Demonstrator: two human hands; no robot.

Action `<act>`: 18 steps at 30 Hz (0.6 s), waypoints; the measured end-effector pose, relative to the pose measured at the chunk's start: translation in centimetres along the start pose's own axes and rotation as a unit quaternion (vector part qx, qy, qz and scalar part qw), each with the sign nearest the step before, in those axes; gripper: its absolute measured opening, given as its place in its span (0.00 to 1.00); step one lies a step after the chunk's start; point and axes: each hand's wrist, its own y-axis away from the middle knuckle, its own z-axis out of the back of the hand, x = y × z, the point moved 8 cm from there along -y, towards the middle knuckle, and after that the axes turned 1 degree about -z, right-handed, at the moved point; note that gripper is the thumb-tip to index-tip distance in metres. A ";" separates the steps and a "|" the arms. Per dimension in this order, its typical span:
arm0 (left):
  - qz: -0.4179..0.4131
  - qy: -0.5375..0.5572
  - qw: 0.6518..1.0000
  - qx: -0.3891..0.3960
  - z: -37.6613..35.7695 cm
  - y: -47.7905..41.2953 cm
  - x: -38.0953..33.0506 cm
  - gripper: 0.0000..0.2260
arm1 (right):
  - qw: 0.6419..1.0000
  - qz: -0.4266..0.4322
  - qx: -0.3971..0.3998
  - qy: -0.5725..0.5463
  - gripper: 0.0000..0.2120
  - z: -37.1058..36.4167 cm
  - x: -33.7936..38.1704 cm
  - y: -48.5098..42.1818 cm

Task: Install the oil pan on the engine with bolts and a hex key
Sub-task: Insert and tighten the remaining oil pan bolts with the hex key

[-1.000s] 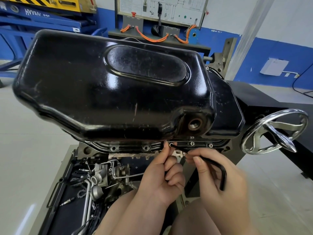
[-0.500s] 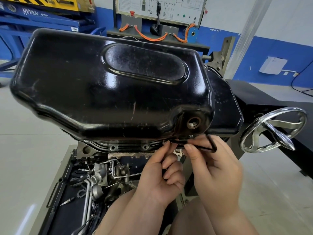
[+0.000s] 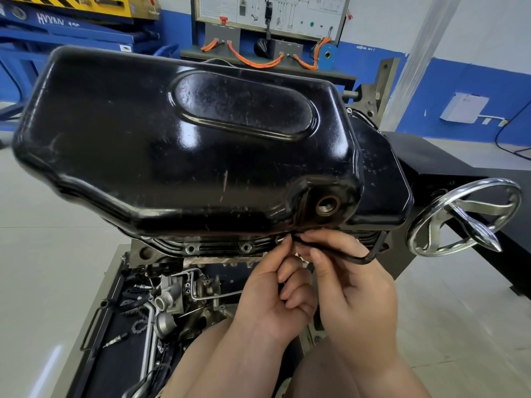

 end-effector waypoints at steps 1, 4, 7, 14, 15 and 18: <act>-0.002 -0.001 1.000 0.001 0.1 0.0 0.0 0.07 | 1.000 0.005 0.000 0.002 0.09 0.0 0.1 0.0; 0.004 -0.003 1.000 0.008 0.2 0.1 0.2 0.07 | 1.000 0.006 -0.017 0.004 0.08 0.3 0.3 0.0; 0.009 0.004 1.000 0.013 0.2 0.1 0.1 0.08 | 0.999 -0.017 -0.035 0.008 0.08 0.5 -0.2 0.0; -0.004 0.002 1.000 0.019 0.1 0.1 -0.3 0.07 | 0.997 -0.008 -0.066 -0.031 0.06 0.3 -0.3 0.1; -0.004 0.003 1.000 0.022 0.1 0.1 -0.3 0.07 | 0.997 -0.015 -0.065 -0.042 0.05 0.2 -0.4 0.1; -0.001 0.003 1.000 0.029 0.0 0.2 -0.3 0.09 | 0.998 -0.014 -0.065 0.003 0.04 0.0 -0.3 0.1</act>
